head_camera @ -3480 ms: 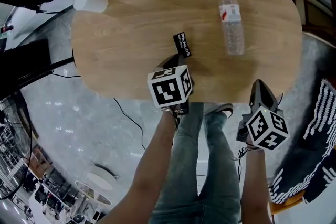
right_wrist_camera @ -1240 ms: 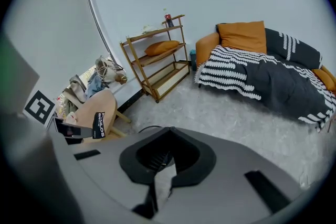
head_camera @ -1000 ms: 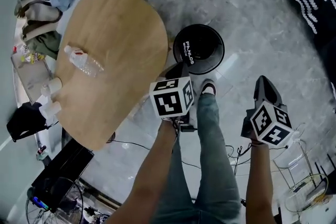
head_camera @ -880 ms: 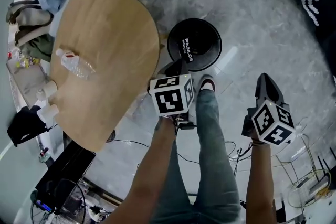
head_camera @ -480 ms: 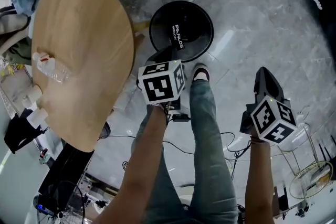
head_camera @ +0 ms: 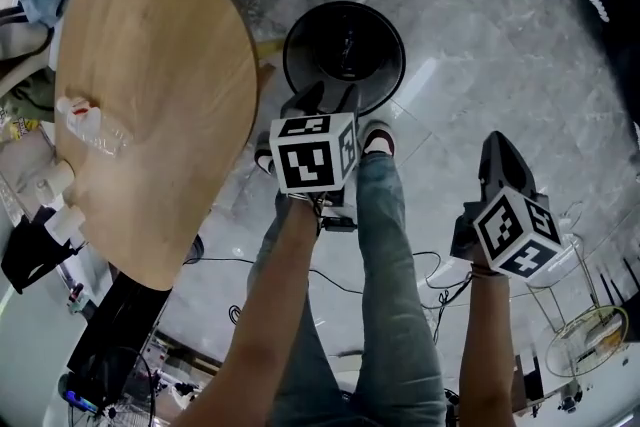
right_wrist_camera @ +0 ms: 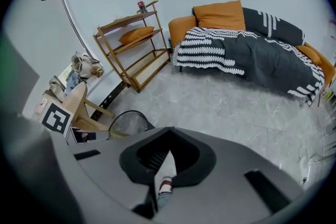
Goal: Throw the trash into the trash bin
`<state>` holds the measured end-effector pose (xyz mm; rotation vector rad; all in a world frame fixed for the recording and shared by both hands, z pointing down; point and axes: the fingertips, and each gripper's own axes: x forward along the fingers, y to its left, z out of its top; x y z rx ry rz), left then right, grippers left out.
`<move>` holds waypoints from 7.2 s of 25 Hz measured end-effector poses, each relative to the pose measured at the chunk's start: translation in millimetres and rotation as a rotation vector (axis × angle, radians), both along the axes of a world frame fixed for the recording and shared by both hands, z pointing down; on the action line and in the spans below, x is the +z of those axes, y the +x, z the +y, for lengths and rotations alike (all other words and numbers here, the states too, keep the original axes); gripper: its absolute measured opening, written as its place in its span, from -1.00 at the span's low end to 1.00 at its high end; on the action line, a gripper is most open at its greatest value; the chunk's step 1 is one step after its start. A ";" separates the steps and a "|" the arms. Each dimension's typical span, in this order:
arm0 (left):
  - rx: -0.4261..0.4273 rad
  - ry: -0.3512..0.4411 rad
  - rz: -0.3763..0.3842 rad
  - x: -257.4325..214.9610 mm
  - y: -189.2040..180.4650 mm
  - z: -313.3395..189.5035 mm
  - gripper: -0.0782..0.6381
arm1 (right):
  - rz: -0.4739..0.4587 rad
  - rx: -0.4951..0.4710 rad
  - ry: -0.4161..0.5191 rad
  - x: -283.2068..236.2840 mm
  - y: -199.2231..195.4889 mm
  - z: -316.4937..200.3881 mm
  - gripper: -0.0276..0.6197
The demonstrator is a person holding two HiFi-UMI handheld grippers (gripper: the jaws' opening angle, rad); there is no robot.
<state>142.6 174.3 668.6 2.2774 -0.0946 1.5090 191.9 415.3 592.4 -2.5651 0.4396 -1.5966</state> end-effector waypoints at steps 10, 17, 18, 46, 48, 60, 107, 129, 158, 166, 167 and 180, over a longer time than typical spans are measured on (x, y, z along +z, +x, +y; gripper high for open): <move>-0.028 -0.036 0.035 -46.5 -8.1 -3.5 -0.10 | 0.017 -0.029 0.026 -28.6 -3.3 -35.4 -0.90; -0.103 -0.035 0.084 -95.5 -13.4 -35.3 -0.10 | 0.039 -0.106 0.045 -63.3 -2.2 -75.5 -0.90; -0.118 -0.035 0.093 -103.3 -16.0 -41.3 -0.10 | 0.043 -0.123 0.047 -68.6 -3.1 -82.5 -0.90; -0.627 0.113 0.119 -220.4 -180.6 -312.3 -0.10 | 0.085 -0.543 0.114 -147.8 -63.3 -360.3 -0.89; -0.642 0.112 0.117 -223.6 -184.6 -328.1 -0.10 | 0.082 -0.541 0.108 -150.3 -65.7 -371.2 -0.90; -0.695 0.114 0.099 -221.2 -177.6 -436.5 -0.10 | 0.085 -0.474 0.088 -156.1 -72.7 -441.6 -0.90; -0.839 0.084 0.000 -138.9 -157.2 -528.4 -0.35 | 0.018 -0.439 0.023 -113.5 -101.6 -449.3 -0.90; -0.759 0.090 0.187 -275.1 -77.8 -382.2 -0.36 | 0.174 -0.313 0.107 -208.8 -14.1 -317.1 -0.90; -0.218 0.190 0.153 -181.8 82.3 -106.5 -0.36 | 0.119 -0.084 0.045 -110.3 49.6 -73.8 -0.90; -0.096 0.240 0.097 -92.8 73.4 -80.6 -0.37 | 0.077 -0.039 0.024 -26.2 49.9 -57.3 -0.90; -0.086 0.240 0.086 -84.4 71.2 -77.1 -0.37 | 0.067 -0.033 0.021 -19.3 48.8 -54.7 -0.90; -0.032 0.137 -0.011 -39.9 52.2 -41.2 -0.08 | 0.015 -0.025 -0.002 3.9 39.6 -43.6 -0.90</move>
